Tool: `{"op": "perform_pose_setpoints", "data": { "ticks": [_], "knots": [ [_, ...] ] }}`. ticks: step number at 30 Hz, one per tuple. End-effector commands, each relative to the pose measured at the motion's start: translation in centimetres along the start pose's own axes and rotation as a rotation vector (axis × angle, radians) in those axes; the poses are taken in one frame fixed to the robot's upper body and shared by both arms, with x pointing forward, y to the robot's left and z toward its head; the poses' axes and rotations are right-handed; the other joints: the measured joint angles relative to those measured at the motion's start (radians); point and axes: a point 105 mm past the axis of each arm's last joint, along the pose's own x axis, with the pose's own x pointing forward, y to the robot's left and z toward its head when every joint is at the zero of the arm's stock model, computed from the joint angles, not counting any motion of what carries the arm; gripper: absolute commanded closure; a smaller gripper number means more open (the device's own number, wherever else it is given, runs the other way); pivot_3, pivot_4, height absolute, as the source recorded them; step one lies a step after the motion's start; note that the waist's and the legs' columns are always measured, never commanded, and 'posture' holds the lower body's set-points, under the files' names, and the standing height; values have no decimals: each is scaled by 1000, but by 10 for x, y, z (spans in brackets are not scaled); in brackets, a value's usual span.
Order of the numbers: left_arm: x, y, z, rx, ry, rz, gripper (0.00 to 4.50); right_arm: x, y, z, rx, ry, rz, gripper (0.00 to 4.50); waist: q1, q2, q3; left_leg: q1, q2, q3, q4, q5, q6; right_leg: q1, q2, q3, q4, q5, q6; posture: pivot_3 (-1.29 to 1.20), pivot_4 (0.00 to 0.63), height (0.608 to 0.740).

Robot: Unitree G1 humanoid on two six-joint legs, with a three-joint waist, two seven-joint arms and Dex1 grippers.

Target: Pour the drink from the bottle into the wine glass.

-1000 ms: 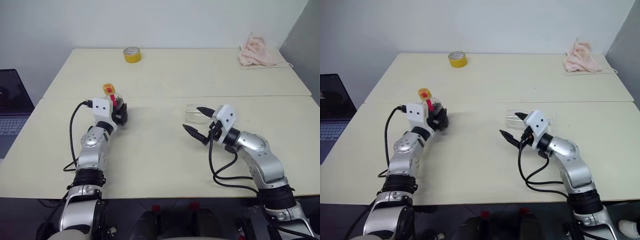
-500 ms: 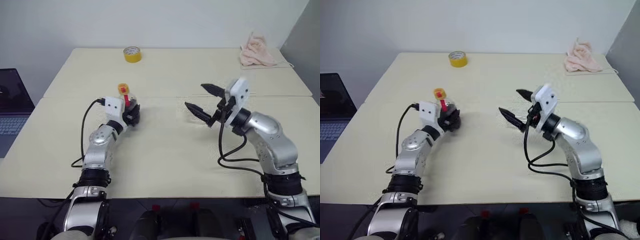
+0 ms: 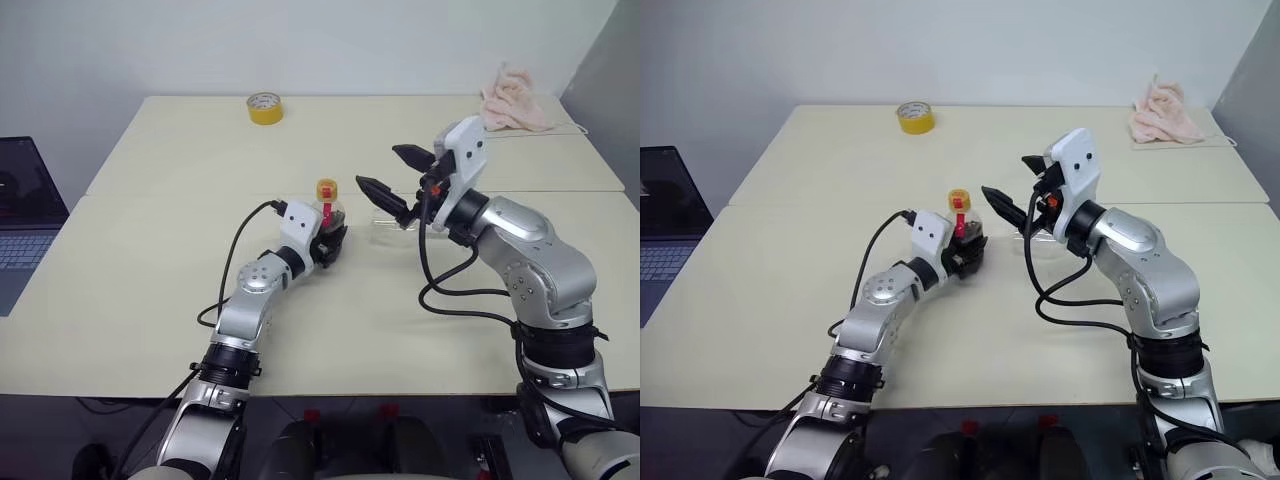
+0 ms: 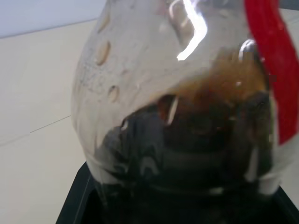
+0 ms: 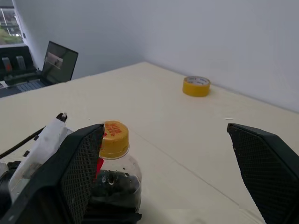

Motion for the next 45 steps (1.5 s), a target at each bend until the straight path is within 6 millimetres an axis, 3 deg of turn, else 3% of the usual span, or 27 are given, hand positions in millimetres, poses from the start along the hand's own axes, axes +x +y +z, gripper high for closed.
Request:
{"op": "perform_pose_setpoints", "data": {
  "ticks": [1,7,19,28,38,45],
  "knots": [
    [1,-15,21,48,-66,-51,2432,1,3,3,-41,-2,-1,0,-1,0,0,0,0,0,0,0,0,0,0,0,0,0,0,0,150,740],
    [2,-24,18,88,-43,-89,2432,4,5,-8,-24,68,17,0,-1,0,0,0,0,0,0,0,0,0,0,0,0,0,0,0,150,740],
    [4,-28,14,131,-27,-99,2432,11,24,-5,47,88,107,0,0,0,0,0,0,0,0,0,0,0,0,0,0,0,0,0,150,740],
    [5,-30,15,144,-38,-98,2432,18,18,-4,82,68,41,0,0,0,0,0,0,0,1,0,0,0,0,0,0,0,0,0,150,740],
    [5,-27,16,145,-40,-90,2432,18,17,-8,88,75,34,3246,-1,0,0,0,0,0,0,0,0,0,0,0,0,0,0,0,150,740],
    [4,-27,16,143,-42,-88,2432,18,19,-12,97,81,35,3243,-1,0,0,0,0,0,0,0,0,0,0,0,0,0,0,0,150,740]
  ]
}}
